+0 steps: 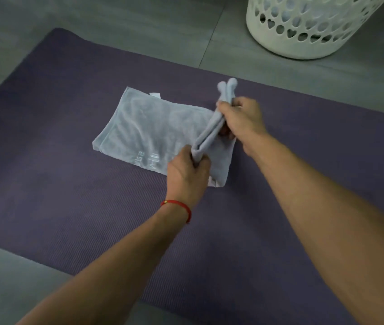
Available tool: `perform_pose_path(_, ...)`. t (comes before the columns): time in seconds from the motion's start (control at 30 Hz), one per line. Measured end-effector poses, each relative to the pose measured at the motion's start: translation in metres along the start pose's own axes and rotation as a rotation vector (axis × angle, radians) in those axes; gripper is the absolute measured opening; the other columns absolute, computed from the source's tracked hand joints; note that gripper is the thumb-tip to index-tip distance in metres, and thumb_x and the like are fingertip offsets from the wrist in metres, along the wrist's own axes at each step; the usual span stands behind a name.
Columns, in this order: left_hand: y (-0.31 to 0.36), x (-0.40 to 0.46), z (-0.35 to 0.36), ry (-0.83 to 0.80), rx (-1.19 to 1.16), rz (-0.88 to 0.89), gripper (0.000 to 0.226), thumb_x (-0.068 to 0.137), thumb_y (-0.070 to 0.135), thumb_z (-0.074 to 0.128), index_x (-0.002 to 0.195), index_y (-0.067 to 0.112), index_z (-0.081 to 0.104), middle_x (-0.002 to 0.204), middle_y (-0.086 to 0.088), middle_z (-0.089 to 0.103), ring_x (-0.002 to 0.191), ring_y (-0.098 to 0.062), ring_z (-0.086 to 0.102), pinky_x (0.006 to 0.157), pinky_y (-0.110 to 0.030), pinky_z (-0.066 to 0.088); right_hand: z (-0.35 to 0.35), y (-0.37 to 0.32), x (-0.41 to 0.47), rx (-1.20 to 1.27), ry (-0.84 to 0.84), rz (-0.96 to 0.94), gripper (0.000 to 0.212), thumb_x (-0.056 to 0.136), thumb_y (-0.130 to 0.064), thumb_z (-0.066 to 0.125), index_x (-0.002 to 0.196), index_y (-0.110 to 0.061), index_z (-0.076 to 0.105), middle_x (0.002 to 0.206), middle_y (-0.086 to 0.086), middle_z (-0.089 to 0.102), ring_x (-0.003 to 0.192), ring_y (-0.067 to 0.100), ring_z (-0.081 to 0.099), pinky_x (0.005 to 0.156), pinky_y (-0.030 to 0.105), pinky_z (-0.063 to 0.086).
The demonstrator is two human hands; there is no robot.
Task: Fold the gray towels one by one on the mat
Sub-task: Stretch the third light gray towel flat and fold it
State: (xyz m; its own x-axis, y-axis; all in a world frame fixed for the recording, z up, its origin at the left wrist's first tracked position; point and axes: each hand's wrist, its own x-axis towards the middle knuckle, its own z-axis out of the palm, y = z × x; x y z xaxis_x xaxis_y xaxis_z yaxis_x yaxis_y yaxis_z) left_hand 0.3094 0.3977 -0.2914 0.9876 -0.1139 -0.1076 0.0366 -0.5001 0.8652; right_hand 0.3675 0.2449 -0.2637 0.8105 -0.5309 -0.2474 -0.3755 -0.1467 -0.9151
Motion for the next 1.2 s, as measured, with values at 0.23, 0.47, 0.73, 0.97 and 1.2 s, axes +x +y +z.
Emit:
perform_pose_path(0.23, -0.062, 0.015, -0.032, 0.070, 0.140, -0.169, 0.038, 0.085, 0.033, 0.075, 0.107, 0.010, 0.055, 0.079, 0.001, 0.059, 0.084, -0.025, 0.059, 0.070, -0.031, 0.042, 0.032, 0.042, -0.018, -0.558, 0.175, -0.263, 0.024, 0.092, -0.023, 0.059, 0.114, -0.020, 0.065, 0.121, 0.000, 0.058, 0.114, 0.020, 0.053, 0.092, 0.032, 0.047)
perform_pose_path(0.47, -0.057, -0.013, -0.023, 0.067, 0.687, 0.497, 0.057, 0.078, 0.030, 0.062, 0.133, 0.019, 0.053, 0.131, -0.007, 0.049, 0.119, -0.028, 0.046, 0.098, -0.046, 0.038, 0.021, 0.060, -0.013, -0.308, 0.091, 0.166, 0.061, 0.089, -0.039, 0.066, 0.138, -0.010, 0.044, 0.126, 0.009, 0.061, 0.106, 0.026, 0.063, 0.088, 0.041, 0.055)
perform_pose_path(0.73, -0.061, -0.009, 0.000, -0.044, 0.943, 0.592, 0.064, 0.084, 0.049, 0.054, 0.139, 0.016, 0.046, 0.119, -0.006, 0.053, 0.104, -0.029, 0.052, 0.095, -0.054, 0.038, -0.001, 0.061, -0.014, 0.016, 0.063, 0.387, 0.027, 0.077, -0.019, 0.084, 0.093, -0.002, 0.070, 0.094, 0.010, 0.074, 0.078, 0.026, 0.074, 0.063, 0.038, 0.064)
perform_pose_path(0.97, -0.045, -0.037, 0.027, 0.002, 0.810, 0.790, 0.017, 0.083, 0.021, 0.056, 0.096, 0.013, 0.065, 0.082, -0.006, 0.060, 0.071, -0.031, 0.057, 0.069, -0.044, 0.047, -0.056, 0.066, -0.064, 0.172, 0.158, 0.481, 0.022, 0.078, -0.012, 0.078, 0.093, 0.001, 0.071, 0.095, 0.015, 0.076, 0.082, 0.027, 0.075, 0.060, 0.032, 0.061)
perform_pose_path(1.2, -0.012, -0.112, 0.037, -0.305, 0.497, 0.763, 0.036, 0.087, 0.030, 0.045, 0.117, 0.019, 0.062, 0.095, -0.001, 0.068, 0.085, -0.028, 0.064, 0.074, -0.039, 0.050, -0.111, 0.088, -0.125, 0.309, 0.283, 0.637, 0.039, 0.076, -0.034, 0.068, 0.108, -0.011, 0.068, 0.095, 0.010, 0.077, 0.083, 0.028, 0.074, 0.072, 0.038, 0.060)
